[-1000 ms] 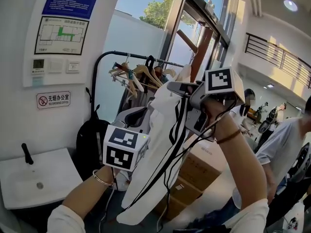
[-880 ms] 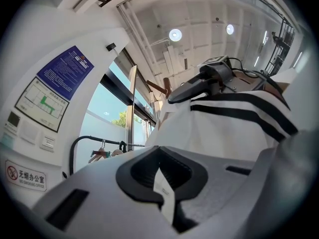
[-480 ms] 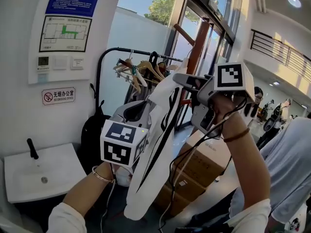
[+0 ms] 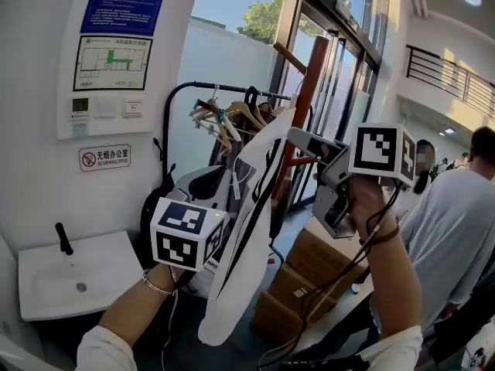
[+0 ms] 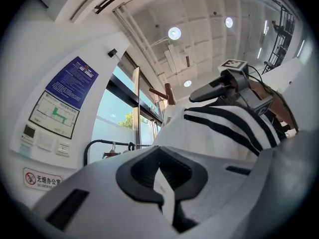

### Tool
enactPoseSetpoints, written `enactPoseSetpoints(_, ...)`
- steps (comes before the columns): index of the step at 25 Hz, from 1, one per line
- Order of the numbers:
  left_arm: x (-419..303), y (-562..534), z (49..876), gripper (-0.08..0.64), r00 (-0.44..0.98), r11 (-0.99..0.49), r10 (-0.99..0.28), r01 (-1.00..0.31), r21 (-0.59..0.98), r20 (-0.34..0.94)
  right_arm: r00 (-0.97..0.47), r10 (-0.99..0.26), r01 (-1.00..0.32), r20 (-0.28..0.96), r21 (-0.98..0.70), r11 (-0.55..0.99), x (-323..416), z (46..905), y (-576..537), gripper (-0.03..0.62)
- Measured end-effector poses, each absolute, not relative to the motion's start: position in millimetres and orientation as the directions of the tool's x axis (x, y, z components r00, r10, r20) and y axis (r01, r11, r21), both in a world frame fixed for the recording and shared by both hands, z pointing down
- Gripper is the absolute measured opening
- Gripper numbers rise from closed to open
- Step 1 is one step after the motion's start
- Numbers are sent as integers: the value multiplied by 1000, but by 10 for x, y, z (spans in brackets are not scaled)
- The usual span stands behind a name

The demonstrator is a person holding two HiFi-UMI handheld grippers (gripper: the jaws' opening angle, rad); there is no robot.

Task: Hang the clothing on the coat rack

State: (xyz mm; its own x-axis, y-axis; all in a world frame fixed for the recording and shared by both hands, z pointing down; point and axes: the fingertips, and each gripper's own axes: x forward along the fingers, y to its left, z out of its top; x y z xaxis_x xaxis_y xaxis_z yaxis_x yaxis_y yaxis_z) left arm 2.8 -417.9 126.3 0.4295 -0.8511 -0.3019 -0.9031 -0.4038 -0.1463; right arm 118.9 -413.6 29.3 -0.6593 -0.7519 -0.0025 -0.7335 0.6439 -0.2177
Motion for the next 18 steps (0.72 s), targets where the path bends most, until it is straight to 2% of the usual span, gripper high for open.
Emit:
enactPoseSetpoints(8, -56, -4180, 1495, 8, 403, -385, -879, -915, -119, -256, -667, -737, -704, -106, -233, 670, 1423, 363, -3937, 256)
enactPoseSetpoints(12, -61, -4179, 1633, 8, 392, -375, -889, -920, -115, -237, -630, -771, -721, -90, -299, 625, 1608, 693, -4000, 256)
enactPoseSetpoints(18, -131, -4182, 1892, 8, 373, -358, -907, -927, -108, -194, -623, -776, -751, -97, -201, 628, 1790, 1185, -4209, 253)
